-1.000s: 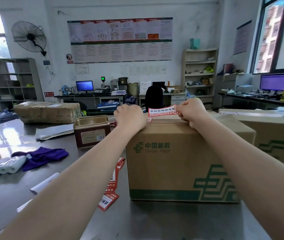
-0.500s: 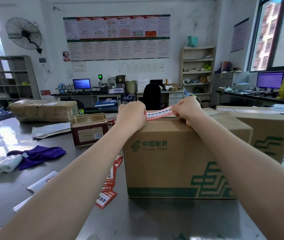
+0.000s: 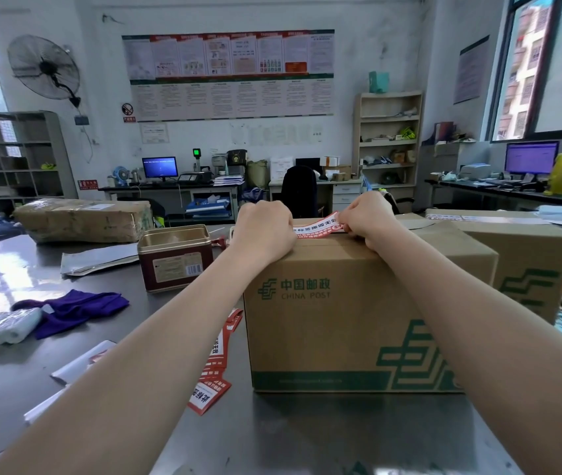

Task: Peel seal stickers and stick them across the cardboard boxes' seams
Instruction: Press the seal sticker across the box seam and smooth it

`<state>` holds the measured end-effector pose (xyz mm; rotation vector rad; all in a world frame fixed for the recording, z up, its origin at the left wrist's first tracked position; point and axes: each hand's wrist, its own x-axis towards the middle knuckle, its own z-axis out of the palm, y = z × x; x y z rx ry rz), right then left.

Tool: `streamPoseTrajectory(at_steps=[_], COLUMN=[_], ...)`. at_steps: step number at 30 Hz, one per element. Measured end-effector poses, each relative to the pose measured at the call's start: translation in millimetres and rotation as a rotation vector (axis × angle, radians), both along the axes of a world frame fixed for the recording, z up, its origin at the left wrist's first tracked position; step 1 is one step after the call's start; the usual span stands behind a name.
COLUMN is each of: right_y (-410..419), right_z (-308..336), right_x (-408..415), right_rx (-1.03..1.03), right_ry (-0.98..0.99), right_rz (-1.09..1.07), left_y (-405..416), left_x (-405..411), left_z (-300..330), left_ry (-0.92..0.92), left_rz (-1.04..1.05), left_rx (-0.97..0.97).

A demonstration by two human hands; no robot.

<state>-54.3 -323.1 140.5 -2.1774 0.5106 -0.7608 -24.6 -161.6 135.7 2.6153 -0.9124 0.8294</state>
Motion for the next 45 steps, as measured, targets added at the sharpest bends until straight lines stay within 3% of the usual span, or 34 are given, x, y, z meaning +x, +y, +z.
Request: streamPoseTrajectory(at_steps=[3, 6, 8, 18, 21, 25, 28, 36, 40, 45], right_y=[0, 1, 0, 5, 1, -7, -6, -6, -6, 10], right_z=[0, 0, 0, 0, 1, 2, 2, 0, -2, 0], right_x=[0, -1, -1, -5, -9, -10, -10, -11, -10, -23], right_rx=[-0.01, -0.023, -0.024, 0.204, 0.226, 0.426, 0.421, 0.403, 0.29, -0.181], right_ry=[-0.002, -0.002, -0.001, -0.087, -0.156, -0.243, -0.257, -0.272, -0.273, -0.041], right_rz=[-0.002, -0.008, -0.008, -0.011, -0.082, -0.093, -0.09, -0.085, -0.064, 0.123], left_y=[-2, -3, -5, -7, -5, -9, -21, -48, -38, -19], left_x=[1, 2, 4, 16, 16, 10, 0, -17, -8, 0], left_z=[0, 2, 4, 3, 2, 5, 7, 6, 2, -6], left_ry=[0.071, 0.352, 0.439, 0.495, 0.539, 0.531, 0.538, 0.613, 0.573, 0.433], left_rz=[-0.06, -0.176, -0.25, -0.29, -0.204, -0.15, -0.101, -0.34, -0.315, -0.14], left_rx=[0.082, 0.232, 0.277, 0.359, 0.354, 0.365, 0.38, 0.336, 0.313, 0.208])
